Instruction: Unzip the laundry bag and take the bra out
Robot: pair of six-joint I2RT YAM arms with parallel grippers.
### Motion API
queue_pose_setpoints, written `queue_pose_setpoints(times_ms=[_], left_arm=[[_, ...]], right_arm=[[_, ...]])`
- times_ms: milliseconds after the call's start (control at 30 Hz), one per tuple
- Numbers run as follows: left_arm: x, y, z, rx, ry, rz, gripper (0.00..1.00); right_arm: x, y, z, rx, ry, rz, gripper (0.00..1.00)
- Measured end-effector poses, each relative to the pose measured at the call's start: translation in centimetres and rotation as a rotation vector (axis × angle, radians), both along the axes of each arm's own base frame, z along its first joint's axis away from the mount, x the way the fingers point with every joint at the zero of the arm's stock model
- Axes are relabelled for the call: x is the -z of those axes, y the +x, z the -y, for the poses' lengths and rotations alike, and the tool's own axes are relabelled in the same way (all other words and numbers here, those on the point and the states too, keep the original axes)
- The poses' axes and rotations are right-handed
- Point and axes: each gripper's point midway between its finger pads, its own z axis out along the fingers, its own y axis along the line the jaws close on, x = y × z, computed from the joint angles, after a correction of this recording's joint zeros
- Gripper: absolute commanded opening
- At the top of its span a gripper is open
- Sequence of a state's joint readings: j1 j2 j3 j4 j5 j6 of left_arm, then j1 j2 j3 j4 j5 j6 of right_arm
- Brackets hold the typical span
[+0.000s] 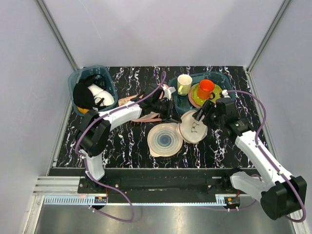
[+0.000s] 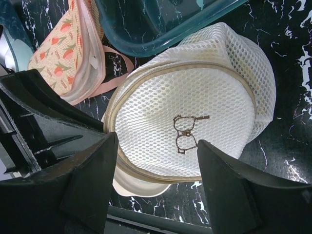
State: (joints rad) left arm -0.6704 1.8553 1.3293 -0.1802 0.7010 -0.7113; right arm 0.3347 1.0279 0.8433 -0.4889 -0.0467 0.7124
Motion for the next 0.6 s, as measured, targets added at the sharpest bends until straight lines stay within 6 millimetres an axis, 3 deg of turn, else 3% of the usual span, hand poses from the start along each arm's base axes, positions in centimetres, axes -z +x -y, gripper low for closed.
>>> queue_pose_setpoints(times_ms=[133, 267, 367, 400, 467, 600], left_arm=[[-0.32, 0.33, 0.02, -0.008, -0.015, 0.0, 0.31], [-0.5, 0.44, 0.04, -0.011, -0.026, -0.006, 0.3], [-0.62, 0.42, 0.11, -0.01, -0.032, -0.008, 0.21], [-0.67, 0.43, 0.14, -0.009, -0.036, -0.007, 0.11], [-0.69, 0.42, 0.18, -0.011, -0.039, -0.01, 0.03], [-0.63, 0.34, 0.17, -0.012, -0.041, -0.018, 0.0]], right_arm=[[-0.11, 0.11, -0.04, 0.0, 0.002, 0.006, 0.75], [-0.08, 0.17, -0.07, 0.0, 0.004, 0.009, 0.75], [0.02, 0.15, -0.07, 0.0, 0.004, 0.008, 0.75], [0.03, 0.15, -0.07, 0.0, 0.004, 0.008, 0.75], [-0.01, 0.2, -0.09, 0.001, 0.006, 0.01, 0.75], [-0.05, 0.23, -0.11, 0.001, 0.008, 0.011, 0.76]])
